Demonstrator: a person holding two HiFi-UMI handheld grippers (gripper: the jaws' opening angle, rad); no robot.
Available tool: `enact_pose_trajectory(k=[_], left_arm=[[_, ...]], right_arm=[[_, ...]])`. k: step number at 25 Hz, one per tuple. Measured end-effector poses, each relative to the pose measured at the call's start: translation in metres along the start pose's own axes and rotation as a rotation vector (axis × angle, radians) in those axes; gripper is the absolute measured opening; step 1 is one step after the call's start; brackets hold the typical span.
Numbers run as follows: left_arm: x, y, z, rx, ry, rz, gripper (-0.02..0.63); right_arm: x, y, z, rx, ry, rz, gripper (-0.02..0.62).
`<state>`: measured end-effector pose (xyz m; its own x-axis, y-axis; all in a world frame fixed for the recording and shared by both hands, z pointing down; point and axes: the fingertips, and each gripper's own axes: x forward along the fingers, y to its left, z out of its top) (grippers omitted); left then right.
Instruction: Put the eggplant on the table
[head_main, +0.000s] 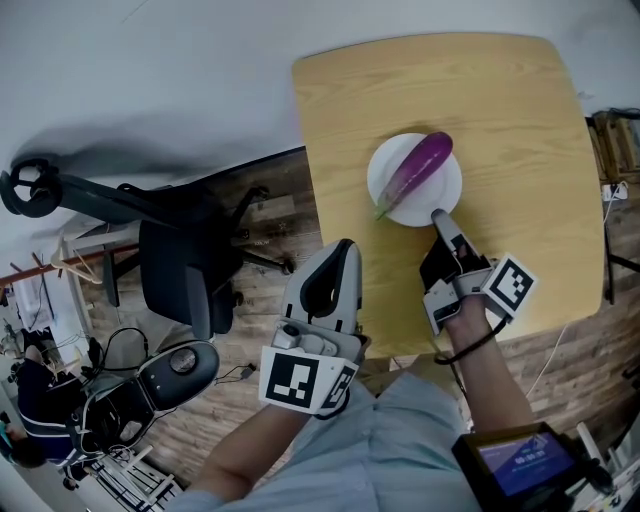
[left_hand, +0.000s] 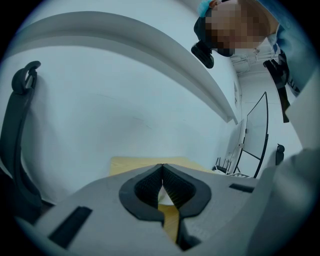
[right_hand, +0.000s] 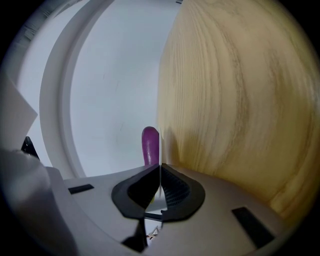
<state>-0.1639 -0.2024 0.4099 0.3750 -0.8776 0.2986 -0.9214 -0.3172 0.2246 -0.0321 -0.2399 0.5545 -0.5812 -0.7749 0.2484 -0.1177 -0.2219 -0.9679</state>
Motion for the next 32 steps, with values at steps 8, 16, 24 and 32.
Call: enact_pose_trajectory(k=[8, 16, 24, 32], left_arm=[[-0.001, 0.000, -0.005, -0.001, 0.006, 0.005, 0.006], [-0.002, 0.001, -0.009, -0.004, 0.011, 0.002, 0.006], [0.001, 0.011, -0.006, -0.013, 0.007, 0.008, 0.006], [-0.005, 0.005, -0.001, -0.014, -0.008, 0.009, 0.006]], right_arm=[[0.000, -0.007, 0.000, 0.006, -0.002, -0.005, 0.008], [0.000, -0.006, 0.001, 0.004, 0.002, -0.024, 0.009], [0.006, -0.012, 0.000, 0.017, 0.013, -0.100, 0.008], [-0.003, -0.015, -0.003, 0.016, 0.041, -0.159, 0.009]])
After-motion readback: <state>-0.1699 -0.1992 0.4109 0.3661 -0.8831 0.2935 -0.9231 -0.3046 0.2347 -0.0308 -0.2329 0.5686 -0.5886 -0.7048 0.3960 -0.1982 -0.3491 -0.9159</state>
